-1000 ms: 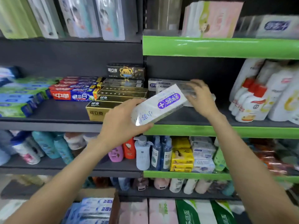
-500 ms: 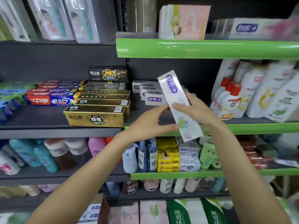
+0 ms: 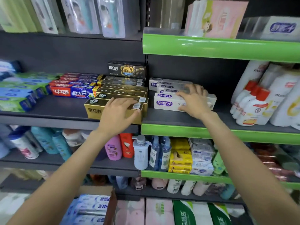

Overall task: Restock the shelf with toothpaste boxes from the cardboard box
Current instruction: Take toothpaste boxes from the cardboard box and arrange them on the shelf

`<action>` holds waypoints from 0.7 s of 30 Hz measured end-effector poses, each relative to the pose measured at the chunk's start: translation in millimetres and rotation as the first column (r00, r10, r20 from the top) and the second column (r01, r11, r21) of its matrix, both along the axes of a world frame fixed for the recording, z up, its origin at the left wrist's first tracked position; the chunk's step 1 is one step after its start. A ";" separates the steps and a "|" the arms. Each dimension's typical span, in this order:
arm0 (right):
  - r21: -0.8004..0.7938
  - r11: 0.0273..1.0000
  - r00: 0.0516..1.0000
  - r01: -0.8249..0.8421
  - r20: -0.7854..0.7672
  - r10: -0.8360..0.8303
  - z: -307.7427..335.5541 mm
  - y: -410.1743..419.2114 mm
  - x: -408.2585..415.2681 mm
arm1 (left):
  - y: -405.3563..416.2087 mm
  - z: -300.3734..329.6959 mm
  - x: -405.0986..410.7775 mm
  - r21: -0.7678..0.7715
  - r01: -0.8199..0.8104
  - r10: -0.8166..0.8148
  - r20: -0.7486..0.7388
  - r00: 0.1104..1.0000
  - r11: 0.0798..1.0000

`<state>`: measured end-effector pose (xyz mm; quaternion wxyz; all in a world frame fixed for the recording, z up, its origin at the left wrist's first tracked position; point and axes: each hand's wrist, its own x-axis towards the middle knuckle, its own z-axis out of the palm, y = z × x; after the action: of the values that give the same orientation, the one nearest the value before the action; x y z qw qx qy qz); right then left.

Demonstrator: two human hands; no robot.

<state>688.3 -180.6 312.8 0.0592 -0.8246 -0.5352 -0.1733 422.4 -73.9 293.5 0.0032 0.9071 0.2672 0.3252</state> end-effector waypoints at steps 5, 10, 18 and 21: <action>0.461 0.875 0.989 -0.149 0.056 0.139 -24.5 -20.7 -45.6 | -6.3 1.5 -8.4 0.137 0.296 -0.322 0.241 0.916 0.945; 0.561 0.777 0.946 -0.287 0.037 0.323 -55.6 -59.7 -143.3 | -28.7 -18.4 -46.5 0.276 0.509 -0.578 0.352 0.736 0.816; 0.077 0.979 0.930 -0.189 -0.307 0.204 -179.9 -52.6 -281.8 | 14.6 -172.1 -188.6 -0.414 0.312 -0.303 0.088 0.949 0.855; -0.302 0.925 0.871 -0.231 -0.488 0.058 -227.0 -26.2 -328.6 | 48.6 -234.4 -246.7 -0.746 0.090 -0.191 -0.051 0.980 0.660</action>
<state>359.6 -206.8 85.9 0.0520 -0.7959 -0.5879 0.1351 175.7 -25.3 59.1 0.3789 0.8641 0.3045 0.1304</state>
